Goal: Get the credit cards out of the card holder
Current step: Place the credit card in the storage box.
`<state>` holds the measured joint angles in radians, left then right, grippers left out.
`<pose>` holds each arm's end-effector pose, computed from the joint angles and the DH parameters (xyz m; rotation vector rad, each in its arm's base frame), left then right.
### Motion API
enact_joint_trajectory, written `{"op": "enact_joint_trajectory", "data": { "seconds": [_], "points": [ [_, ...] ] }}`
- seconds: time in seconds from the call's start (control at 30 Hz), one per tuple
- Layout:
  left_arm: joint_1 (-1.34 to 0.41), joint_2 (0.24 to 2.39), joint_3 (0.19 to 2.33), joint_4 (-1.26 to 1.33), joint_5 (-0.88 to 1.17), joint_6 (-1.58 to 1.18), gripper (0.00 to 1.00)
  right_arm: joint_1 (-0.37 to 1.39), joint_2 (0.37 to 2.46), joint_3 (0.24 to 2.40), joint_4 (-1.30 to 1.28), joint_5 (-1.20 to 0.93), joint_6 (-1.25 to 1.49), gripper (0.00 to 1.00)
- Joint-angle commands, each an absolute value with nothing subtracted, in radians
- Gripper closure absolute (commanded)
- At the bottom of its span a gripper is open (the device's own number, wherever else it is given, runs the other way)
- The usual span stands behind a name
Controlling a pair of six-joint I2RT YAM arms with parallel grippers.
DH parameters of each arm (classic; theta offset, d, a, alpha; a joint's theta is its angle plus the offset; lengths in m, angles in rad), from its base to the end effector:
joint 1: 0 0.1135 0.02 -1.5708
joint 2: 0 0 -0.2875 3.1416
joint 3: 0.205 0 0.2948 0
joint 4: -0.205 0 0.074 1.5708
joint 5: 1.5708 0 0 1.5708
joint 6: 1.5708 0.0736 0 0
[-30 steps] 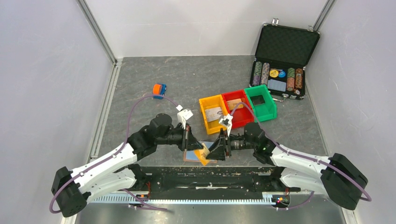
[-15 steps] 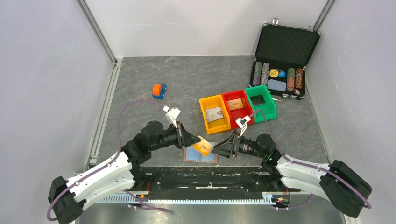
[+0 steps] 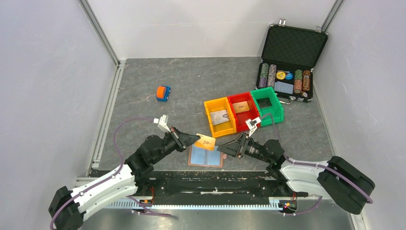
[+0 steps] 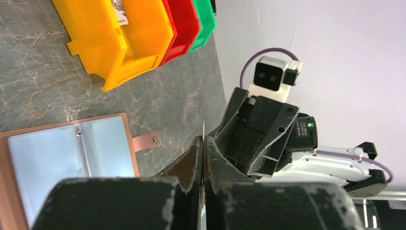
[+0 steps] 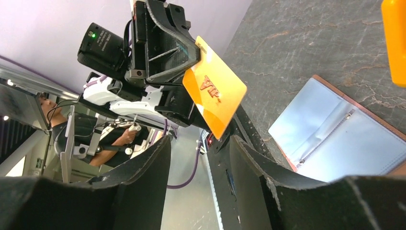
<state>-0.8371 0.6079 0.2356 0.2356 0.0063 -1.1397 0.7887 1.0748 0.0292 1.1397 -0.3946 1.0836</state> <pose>0.1476 -0.1644 0.2085 -0.2876 1.9222 -1.4185 0.1358 0.1768 0.1601 -0.1218 1.7686 1.7374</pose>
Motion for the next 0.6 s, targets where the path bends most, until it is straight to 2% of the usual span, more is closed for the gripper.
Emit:
{"op": "enact_joint_trajectory", "data": {
  "seconds": [0.0,0.3,0.5,0.57],
  "points": [
    [-0.836,0.625,0.203,0.406,-0.044,-1.256,0.98,0.787,1.113,0.064,1.204,-0.359,1.121,0.49],
    [-0.837,0.637,0.193,0.442,-0.046,-1.267,0.98,0.804,1.232,0.102,1.286,-0.342,1.176,0.53],
    [-0.837,0.623,0.185,0.443,-0.049,-1.263,0.98,0.807,1.338,0.109,1.489,-0.344,1.259,0.71],
    [-0.836,0.614,0.177,0.441,-0.058,-1.263,0.98,0.808,1.357,0.107,1.515,-0.342,1.268,0.83]
  ]
}}
